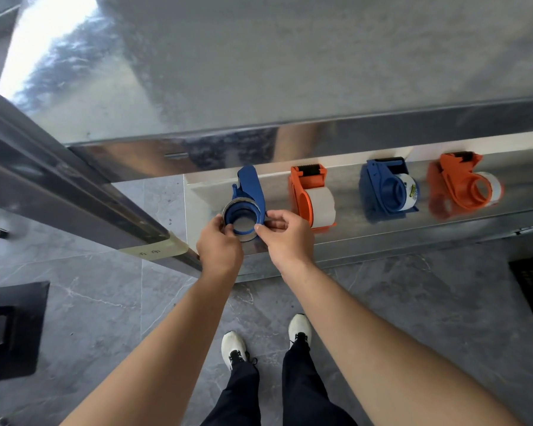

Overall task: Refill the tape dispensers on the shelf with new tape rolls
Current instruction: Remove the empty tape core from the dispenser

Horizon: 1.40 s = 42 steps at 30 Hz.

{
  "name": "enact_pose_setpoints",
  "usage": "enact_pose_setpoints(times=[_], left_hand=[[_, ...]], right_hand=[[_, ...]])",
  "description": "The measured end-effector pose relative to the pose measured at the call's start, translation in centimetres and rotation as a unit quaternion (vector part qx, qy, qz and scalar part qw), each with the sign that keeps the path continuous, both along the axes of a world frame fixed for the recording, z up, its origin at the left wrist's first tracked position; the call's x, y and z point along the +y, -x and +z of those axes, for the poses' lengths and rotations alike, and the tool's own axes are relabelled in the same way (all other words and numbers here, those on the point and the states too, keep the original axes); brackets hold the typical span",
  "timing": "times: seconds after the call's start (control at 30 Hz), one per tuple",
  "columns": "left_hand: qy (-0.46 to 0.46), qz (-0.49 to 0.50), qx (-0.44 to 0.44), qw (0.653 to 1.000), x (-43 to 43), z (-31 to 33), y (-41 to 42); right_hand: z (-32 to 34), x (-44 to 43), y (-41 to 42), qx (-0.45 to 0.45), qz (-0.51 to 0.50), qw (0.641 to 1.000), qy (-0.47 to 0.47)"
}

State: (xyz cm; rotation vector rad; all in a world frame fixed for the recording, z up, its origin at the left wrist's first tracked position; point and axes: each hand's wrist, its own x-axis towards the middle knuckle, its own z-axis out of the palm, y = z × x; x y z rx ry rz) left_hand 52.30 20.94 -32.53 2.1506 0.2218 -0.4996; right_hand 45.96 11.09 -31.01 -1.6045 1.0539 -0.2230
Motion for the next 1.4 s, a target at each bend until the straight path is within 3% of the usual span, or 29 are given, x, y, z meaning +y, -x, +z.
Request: enact_pose_setpoints(times=[0.37, 0.87, 1.0, 1.17, 1.4], left_hand=[[-0.002, -0.002, 0.006, 1.000, 0.1, -0.2, -0.3], [0.009, 0.002, 0.009, 1.000, 0.1, 0.0, -0.1], [0.017, 0.005, 0.010, 1.000, 0.0, 0.2, 0.0], [0.031, 0.008, 0.004, 0.999, 0.0, 0.4, 0.2], [0.047, 0.024, -0.006, 0.999, -0.1, 1.5, 0.6]], right_hand=[[1.2, -1.3, -0.2, 0.033, 0.061, 0.993, 0.098], [1.7, -2.9, -0.5, 0.067, 0.029, 0.987, 0.141], [2.0, -2.3, -0.2, 0.034, 0.018, 0.988, 0.152], [3.3, -0.7, -0.7, -0.071, 0.056, 0.964, 0.251], [4.5, 0.7, -2.3, 0.127, 0.252, 0.939, 0.198]])
